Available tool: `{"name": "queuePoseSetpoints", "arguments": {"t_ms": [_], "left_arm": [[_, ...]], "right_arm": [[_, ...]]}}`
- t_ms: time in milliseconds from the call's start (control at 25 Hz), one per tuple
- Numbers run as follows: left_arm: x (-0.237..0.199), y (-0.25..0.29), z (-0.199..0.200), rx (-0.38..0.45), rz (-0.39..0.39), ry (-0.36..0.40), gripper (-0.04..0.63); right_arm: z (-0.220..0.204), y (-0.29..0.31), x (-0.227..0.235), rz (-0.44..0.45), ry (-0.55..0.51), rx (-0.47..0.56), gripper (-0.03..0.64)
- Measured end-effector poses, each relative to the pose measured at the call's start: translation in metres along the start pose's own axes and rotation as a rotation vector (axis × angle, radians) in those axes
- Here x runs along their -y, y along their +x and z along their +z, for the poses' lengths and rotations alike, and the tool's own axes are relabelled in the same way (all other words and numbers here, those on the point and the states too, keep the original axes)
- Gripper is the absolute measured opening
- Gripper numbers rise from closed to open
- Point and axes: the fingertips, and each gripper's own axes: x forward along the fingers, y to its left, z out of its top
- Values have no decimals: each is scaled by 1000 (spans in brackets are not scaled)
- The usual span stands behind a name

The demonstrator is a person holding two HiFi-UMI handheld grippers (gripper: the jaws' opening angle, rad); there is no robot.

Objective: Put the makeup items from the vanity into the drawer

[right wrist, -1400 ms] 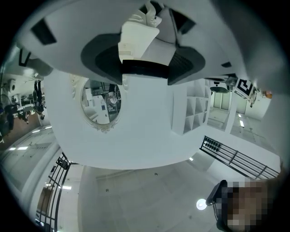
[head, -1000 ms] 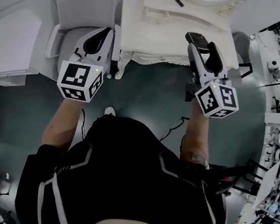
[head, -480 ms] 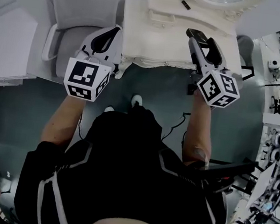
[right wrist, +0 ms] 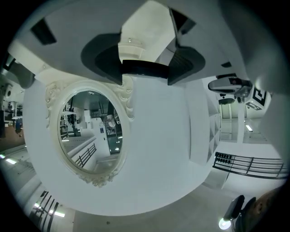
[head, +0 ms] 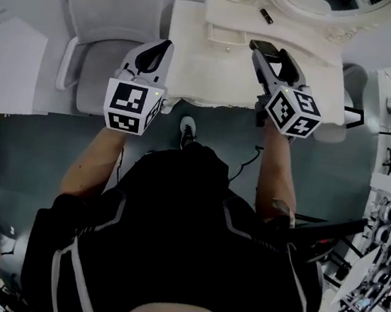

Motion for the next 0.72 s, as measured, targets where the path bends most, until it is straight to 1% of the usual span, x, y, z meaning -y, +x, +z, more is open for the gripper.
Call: {"name": "queuePoseSetpoints", "arguments": {"t_ms": [120,280,360,520,600,720], "left_arm": [[6,33,-8,-26,2,-12,5],[9,71,-24,-70,49,-9,5],[9,87,-30,-86,72,-22,5],[8,117,-41,-112,93,-59,5],[6,129,-48,-121,103,-59,5],[0,139,-63,-151,106,-65,5]], "right_arm": [[-14,29,26,5,-8,-55,322],[-40,63,51,37,14,-120,322],[-55,80,59,56,25,-157,322],[-83,112,69,84,44,-224,322],[-99,129,76,86,28,-263,322],[-125,148,82,77,37,-317,322]]}}
